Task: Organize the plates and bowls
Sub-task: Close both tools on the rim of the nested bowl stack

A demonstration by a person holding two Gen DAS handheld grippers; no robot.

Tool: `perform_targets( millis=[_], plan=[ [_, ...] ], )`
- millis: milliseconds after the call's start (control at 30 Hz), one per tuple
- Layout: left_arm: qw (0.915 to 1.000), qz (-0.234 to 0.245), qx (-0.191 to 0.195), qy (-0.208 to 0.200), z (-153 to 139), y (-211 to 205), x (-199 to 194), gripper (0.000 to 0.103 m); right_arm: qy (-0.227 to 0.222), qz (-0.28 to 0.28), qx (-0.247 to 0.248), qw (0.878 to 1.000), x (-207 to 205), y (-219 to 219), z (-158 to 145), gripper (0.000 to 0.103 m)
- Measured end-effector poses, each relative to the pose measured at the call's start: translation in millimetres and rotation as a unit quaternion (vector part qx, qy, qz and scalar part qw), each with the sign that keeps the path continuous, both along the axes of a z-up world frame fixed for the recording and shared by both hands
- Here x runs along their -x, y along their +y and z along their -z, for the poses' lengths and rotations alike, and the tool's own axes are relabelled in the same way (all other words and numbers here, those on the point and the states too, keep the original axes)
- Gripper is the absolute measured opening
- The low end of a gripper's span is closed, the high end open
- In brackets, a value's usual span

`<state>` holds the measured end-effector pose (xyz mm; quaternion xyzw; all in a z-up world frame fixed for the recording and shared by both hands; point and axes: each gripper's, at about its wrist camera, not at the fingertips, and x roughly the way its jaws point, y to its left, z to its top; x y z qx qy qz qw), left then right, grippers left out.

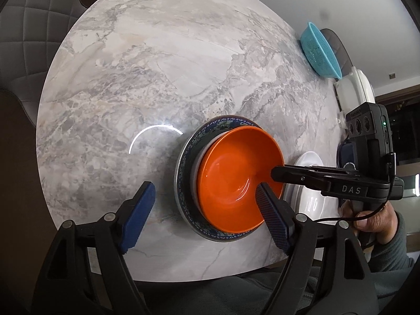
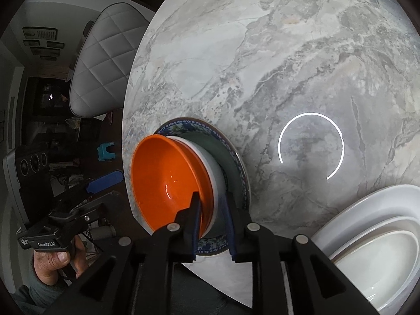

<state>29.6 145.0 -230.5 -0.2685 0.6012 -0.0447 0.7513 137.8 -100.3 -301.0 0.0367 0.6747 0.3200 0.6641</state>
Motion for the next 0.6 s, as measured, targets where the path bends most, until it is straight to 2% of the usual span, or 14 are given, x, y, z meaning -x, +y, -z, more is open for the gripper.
perform_targets(
  millis=[100,133,167,233,367,500,600],
  plan=[
    [0.9998,-0.003,0.016,-0.007,2.4,5.5,3.0,0.078,-0.005,0.001,-0.005,1.000,0.3,-5.8,-2.8,0.028],
    [0.9997,-0.003,0.022,-0.012,3.1,7.8,4.1,0.078,-0.009,0.002,-0.010,1.000,0.3,-9.2,-5.6,0.037],
    [0.9996,-0.004,0.024,-0.017,3.0,11.2,6.2,0.078,-0.014,0.004,-0.016,1.000,0.3,-13.3,-9.7,0.050],
    [0.9993,-0.007,0.026,-0.026,4.9,18.1,9.1,0.078,-0.027,0.012,-0.026,0.999,-1.1,-23.3,-18.6,0.059],
    [0.9990,-0.002,0.019,-0.040,14.4,30.7,15.3,0.078,-0.070,0.022,-0.032,0.997,-4.6,-45.3,-33.9,0.059],
    [0.9986,0.017,0.028,-0.042,32.4,37.4,21.2,0.078,-0.057,0.031,-0.019,0.998,-10.4,-56.3,-21.3,0.053],
    [0.9972,0.021,0.055,-0.046,44.2,41.7,24.6,0.078,-0.050,0.032,-0.028,0.998,-10.5,-57.8,-12.4,0.050]
  ],
)
